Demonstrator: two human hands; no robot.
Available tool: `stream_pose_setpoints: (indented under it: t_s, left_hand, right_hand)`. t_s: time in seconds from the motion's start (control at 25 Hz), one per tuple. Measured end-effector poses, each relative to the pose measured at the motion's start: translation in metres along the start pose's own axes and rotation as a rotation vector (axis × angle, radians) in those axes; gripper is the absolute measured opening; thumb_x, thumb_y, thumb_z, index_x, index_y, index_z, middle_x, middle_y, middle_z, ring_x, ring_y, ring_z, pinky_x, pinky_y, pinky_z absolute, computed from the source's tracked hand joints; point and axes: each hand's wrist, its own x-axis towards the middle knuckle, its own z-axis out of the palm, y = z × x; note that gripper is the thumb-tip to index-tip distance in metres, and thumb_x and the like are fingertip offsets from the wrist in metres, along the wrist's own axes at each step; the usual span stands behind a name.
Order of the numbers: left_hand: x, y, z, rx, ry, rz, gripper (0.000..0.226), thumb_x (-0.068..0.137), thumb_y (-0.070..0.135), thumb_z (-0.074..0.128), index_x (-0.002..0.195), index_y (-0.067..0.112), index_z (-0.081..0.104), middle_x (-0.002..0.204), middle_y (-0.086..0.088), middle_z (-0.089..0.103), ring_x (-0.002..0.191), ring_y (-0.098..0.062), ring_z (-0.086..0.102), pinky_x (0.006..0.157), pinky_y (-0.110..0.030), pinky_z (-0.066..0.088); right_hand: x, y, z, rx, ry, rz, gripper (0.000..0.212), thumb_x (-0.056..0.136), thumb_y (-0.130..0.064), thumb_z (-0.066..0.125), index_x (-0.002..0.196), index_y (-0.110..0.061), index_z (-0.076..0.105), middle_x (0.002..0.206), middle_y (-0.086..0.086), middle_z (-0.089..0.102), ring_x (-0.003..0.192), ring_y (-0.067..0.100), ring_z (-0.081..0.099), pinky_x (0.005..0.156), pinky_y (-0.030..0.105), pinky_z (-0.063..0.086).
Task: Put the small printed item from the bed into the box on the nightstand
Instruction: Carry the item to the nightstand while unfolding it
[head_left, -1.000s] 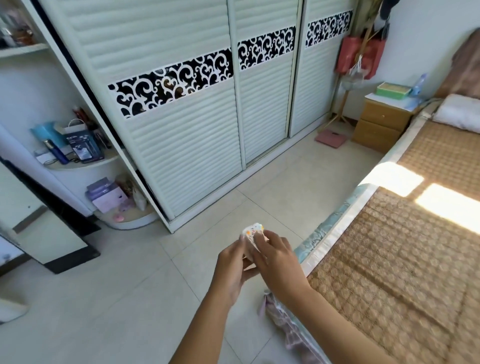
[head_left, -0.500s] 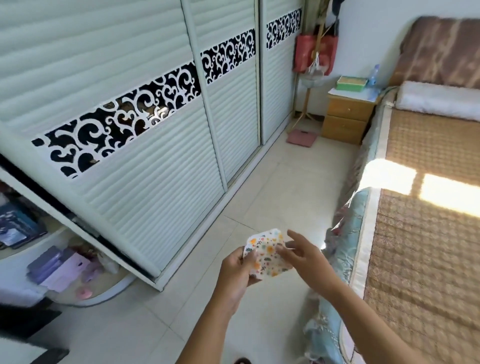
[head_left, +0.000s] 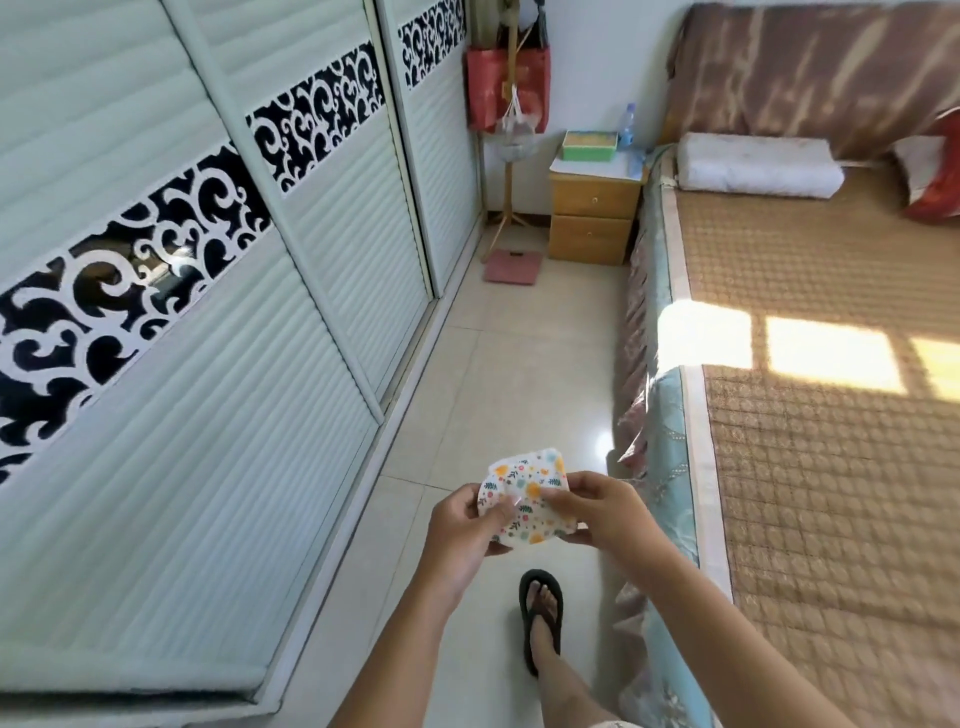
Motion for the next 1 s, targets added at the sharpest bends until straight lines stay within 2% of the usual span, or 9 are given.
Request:
stream_pose_setpoints:
  t_s: [0.12, 0.24, 0.32, 0.4, 0.48, 0.56, 0.68, 0.8, 1.0]
  left_hand:
    - [0.070, 0.035, 0.005, 0.031, -0.013, 0.012, 0.008, 0.081, 0.026, 0.070, 0.087, 0.023, 0.066, 0.089, -0.001, 0.074, 0.081, -0.015, 0.072, 0.056, -0.020, 0.056]
    - [0.142, 0.075, 0.010, 0.019, -0.014, 0.015, 0.006, 0.082, 0.023, 0.069, 0.087, 0.022, 0.066, 0.088, -0.001, 0.075, 0.078, -0.014, 0.072, 0.057, -0.022, 0.058]
    - [0.192, 0.102, 0.011, 0.015, -0.011, 0.006, 0.006, 0.082, 0.024, 0.069, 0.088, 0.023, 0.066, 0.088, 0.001, 0.075, 0.078, -0.011, 0.072, 0.058, -0.022, 0.058]
    - [0.241, 0.126, 0.012, 0.006, -0.016, -0.001, 0.005, 0.083, 0.024, 0.068, 0.088, 0.023, 0.066, 0.091, 0.002, 0.074, 0.079, -0.010, 0.072, 0.057, -0.020, 0.058]
    - [0.280, 0.145, 0.015, 0.001, -0.010, -0.021, 0.006, 0.084, 0.023, 0.067, 0.090, 0.023, 0.065, 0.093, 0.001, 0.073, 0.083, -0.012, 0.070, 0.057, -0.020, 0.058]
    - [0.324, 0.162, 0.017, -0.004, -0.015, -0.037, 0.011, 0.084, 0.024, 0.066, 0.094, 0.020, 0.065, 0.094, 0.001, 0.072, 0.086, -0.014, 0.070, 0.057, -0.020, 0.058]
    - [0.399, 0.188, 0.017, 0.002, -0.044, -0.041, 0.010, 0.084, 0.025, 0.066, 0.093, 0.021, 0.065, 0.095, 0.001, 0.073, 0.088, -0.014, 0.069, 0.058, -0.019, 0.057]
    - [0.469, 0.218, 0.015, 0.005, -0.067, -0.039, 0.006, 0.084, 0.024, 0.066, 0.090, 0.023, 0.065, 0.092, 0.002, 0.073, 0.085, -0.013, 0.070, 0.057, -0.019, 0.057]
    - [0.599, 0.283, 0.009, 0.093, -0.183, -0.032, 0.006, 0.084, 0.024, 0.066, 0.090, 0.021, 0.065, 0.095, -0.001, 0.073, 0.086, -0.014, 0.070, 0.059, -0.020, 0.057]
  right_hand:
    - [0.064, -0.035, -0.010, -0.015, 0.006, -0.023, 0.021, 0.076, -0.026, 0.076, 0.090, -0.012, 0.070, 0.085, 0.003, 0.078, 0.080, 0.017, 0.074, 0.065, 0.027, 0.058]
    - [0.134, -0.079, -0.029, -0.065, -0.016, 0.010, 0.014, 0.082, -0.024, 0.069, 0.092, -0.014, 0.069, 0.084, 0.002, 0.076, 0.075, 0.013, 0.073, 0.065, 0.026, 0.058]
    - [0.183, -0.113, -0.045, -0.122, 0.019, 0.019, 0.015, 0.087, -0.023, 0.064, 0.097, -0.012, 0.067, 0.081, 0.001, 0.073, 0.070, 0.012, 0.069, 0.064, 0.024, 0.054]
    - [0.228, -0.142, -0.060, -0.246, 0.095, -0.024, 0.025, 0.089, -0.023, 0.060, 0.107, -0.006, 0.065, 0.082, 0.004, 0.068, 0.070, 0.014, 0.062, 0.062, 0.023, 0.046]
    - [0.261, -0.165, -0.069, -0.511, 0.117, -0.046, 0.035, 0.090, -0.031, 0.057, 0.117, -0.009, 0.061, 0.094, 0.007, 0.067, 0.079, 0.017, 0.059, 0.065, 0.023, 0.045]
    - [0.298, -0.181, -0.075, -0.769, 0.069, -0.024, 0.043, 0.091, -0.041, 0.052, 0.126, -0.016, 0.055, 0.114, 0.008, 0.066, 0.097, 0.021, 0.061, 0.080, 0.026, 0.045]
    - [0.359, -0.209, -0.079, -0.993, 0.033, 0.000, 0.047, 0.092, -0.046, 0.046, 0.131, -0.019, 0.050, 0.128, 0.005, 0.062, 0.115, 0.022, 0.057, 0.094, 0.030, 0.043]
    - [0.418, -0.242, -0.083, -1.117, 0.073, 0.001, 0.046, 0.094, -0.046, 0.042, 0.129, -0.018, 0.051, 0.130, 0.003, 0.060, 0.116, 0.021, 0.057, 0.095, 0.033, 0.046]
    - [0.521, -0.309, -0.090, -1.144, 0.109, 0.071, 0.047, 0.094, -0.047, 0.041, 0.132, -0.021, 0.048, 0.138, 0.000, 0.054, 0.124, 0.019, 0.051, 0.100, 0.034, 0.042]
